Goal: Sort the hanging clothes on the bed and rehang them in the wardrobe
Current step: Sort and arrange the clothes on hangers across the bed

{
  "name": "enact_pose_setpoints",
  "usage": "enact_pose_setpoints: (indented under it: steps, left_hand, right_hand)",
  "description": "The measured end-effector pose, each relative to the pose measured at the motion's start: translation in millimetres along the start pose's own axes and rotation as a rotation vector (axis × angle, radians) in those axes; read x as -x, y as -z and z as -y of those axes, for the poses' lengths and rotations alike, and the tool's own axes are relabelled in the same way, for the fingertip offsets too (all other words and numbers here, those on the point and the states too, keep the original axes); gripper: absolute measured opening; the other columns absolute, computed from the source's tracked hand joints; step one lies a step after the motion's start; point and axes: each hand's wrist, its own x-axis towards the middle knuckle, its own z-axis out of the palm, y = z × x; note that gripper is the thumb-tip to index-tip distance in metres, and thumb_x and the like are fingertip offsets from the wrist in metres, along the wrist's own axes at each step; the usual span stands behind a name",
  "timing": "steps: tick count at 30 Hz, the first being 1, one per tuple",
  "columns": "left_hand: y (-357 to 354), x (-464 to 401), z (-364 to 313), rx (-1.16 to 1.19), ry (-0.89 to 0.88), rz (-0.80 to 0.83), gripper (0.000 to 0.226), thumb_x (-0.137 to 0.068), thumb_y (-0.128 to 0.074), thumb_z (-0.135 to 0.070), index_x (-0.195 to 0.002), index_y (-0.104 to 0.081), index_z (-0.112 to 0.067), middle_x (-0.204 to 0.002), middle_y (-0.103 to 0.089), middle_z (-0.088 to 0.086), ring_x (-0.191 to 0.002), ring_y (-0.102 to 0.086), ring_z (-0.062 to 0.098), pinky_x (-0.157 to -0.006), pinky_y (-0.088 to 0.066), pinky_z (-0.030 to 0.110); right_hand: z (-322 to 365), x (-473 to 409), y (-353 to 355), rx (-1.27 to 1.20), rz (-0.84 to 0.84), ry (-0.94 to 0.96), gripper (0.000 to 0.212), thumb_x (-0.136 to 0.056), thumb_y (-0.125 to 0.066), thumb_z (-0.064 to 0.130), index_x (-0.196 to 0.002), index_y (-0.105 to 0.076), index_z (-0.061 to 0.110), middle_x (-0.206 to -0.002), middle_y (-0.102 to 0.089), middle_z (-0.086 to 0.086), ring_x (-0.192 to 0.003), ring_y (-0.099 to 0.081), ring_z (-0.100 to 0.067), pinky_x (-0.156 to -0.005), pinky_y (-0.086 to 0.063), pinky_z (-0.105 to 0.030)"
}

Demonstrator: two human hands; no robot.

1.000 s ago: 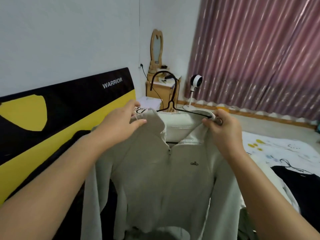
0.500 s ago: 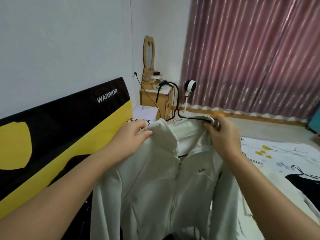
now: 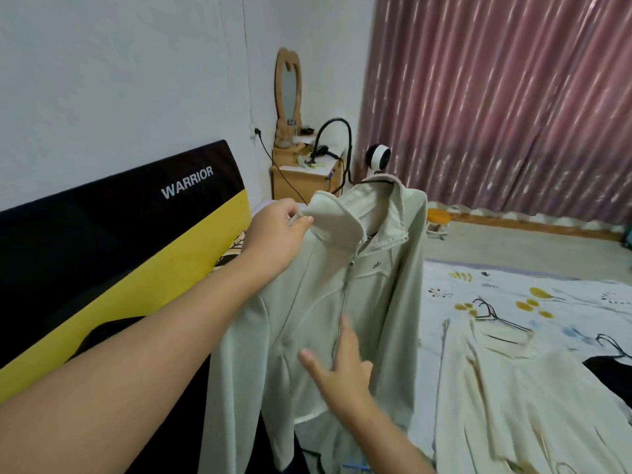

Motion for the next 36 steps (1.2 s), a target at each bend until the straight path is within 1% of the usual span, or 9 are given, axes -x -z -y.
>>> enact_pose_setpoints:
  steps: [4,8,11,14,19,23,30,34,36]
  left_hand:
    - [-42,-33,-23,0.087,0.025,0.003,0.035,-0.090,-0.056,-0.022,-0.060,-0.038,-0.019,-0.058,-0.038,-0.003,-0.056,-0.036,0.012,-0.054,-0.025,0.030]
    - [-79,-69,-47,0.139,0.036,0.041,0.035,-0.092,-0.053,-0.023,-0.061,-0.038,-0.017,-0.061,-0.037,-0.003,-0.057,-0.035,0.013,-0.052,-0.024,0.028]
    - [-104,-99,-56,0.211,0.042,0.072,0.027,-0.093,-0.051,-0.024,-0.069,-0.044,-0.014,-0.065,-0.039,-0.004,-0.060,-0.037,0.012,-0.053,-0.027,0.026]
    - [-115,-130,-50,0.264,0.041,0.083,0.022,-0.094,-0.051,-0.025,-0.075,-0.047,-0.014,-0.066,-0.040,-0.004,-0.061,-0.038,0.010,-0.055,-0.029,0.024]
    - [-123,-184,19,0.433,0.114,0.064,0.024,-0.093,-0.052,-0.022,-0.071,-0.047,-0.013,-0.076,-0.047,0.009,-0.075,-0.047,0.018,-0.069,-0.040,0.030]
    - [-146,-216,117,0.465,0.232,-0.057,0.025,-0.091,-0.053,-0.023,-0.068,-0.046,-0.016,-0.080,-0.046,0.012,-0.075,-0.046,0.020,-0.069,-0.039,0.035]
    - [-217,-205,315,0.287,0.416,-0.118,0.026,-0.088,-0.053,-0.023,-0.067,-0.042,-0.013,-0.069,-0.040,0.010,-0.069,-0.039,0.018,-0.064,-0.031,0.032]
    - [-247,-172,403,0.038,0.473,-0.077,0.030,-0.092,-0.049,-0.015,-0.064,-0.039,-0.011,-0.065,-0.040,0.010,-0.068,-0.039,0.022,-0.062,-0.025,0.032]
    - [-255,-154,431,-0.015,0.515,-0.063,0.018,-0.093,-0.048,-0.016,-0.078,-0.051,-0.006,-0.079,-0.051,0.016,-0.079,-0.049,0.029,-0.068,-0.030,0.031]
  right_hand:
    - [-14,-17,-34,-0.208,0.182,-0.071,0.134,-0.053,-0.075,0.054,-0.134,0.030,0.035,-0.155,0.018,0.011,-0.140,0.010,0.000,-0.120,-0.003,-0.034]
    - [-21,-59,-41,-0.146,0.046,-0.128,0.139,-0.054,-0.076,0.051,-0.142,0.029,0.026,-0.155,0.010,0.013,-0.145,-0.001,-0.010,-0.117,-0.016,-0.044]
    - [-44,-109,-32,-0.105,-0.249,-0.220,0.116,-0.065,-0.075,0.032,-0.151,0.003,0.018,-0.153,-0.024,0.002,-0.138,-0.031,-0.019,-0.111,-0.029,-0.043]
    - [-72,-157,0,0.002,-0.388,-0.308,0.060,-0.074,-0.058,0.009,-0.132,-0.044,0.019,-0.115,-0.063,-0.007,-0.107,-0.058,-0.030,-0.090,-0.045,-0.038]
    - [-97,-227,75,0.397,-0.660,-0.257,0.019,-0.076,-0.052,0.003,-0.092,-0.058,0.011,-0.094,-0.064,-0.020,-0.093,-0.057,-0.040,-0.079,-0.040,-0.041]
    - [-123,-280,68,0.611,-0.732,-0.037,0.027,-0.068,-0.066,-0.004,-0.093,-0.061,0.001,-0.094,-0.060,-0.023,-0.093,-0.055,-0.043,-0.078,-0.039,-0.047]
    - [-226,-314,-39,0.931,-0.273,0.139,0.031,-0.067,-0.034,0.016,-0.071,-0.063,0.008,-0.060,-0.056,-0.010,-0.052,-0.058,-0.033,-0.041,-0.045,-0.036]
    - [-279,-305,-99,0.974,0.206,-0.008,0.034,-0.089,-0.041,0.014,-0.122,-0.049,0.010,-0.117,-0.058,-0.012,-0.110,-0.054,-0.030,-0.086,-0.044,-0.036]
    - [-297,-297,-123,0.931,0.341,-0.090,0.036,-0.092,-0.042,0.014,-0.128,-0.045,0.013,-0.126,-0.053,-0.010,-0.118,-0.048,-0.026,-0.089,-0.040,-0.031]
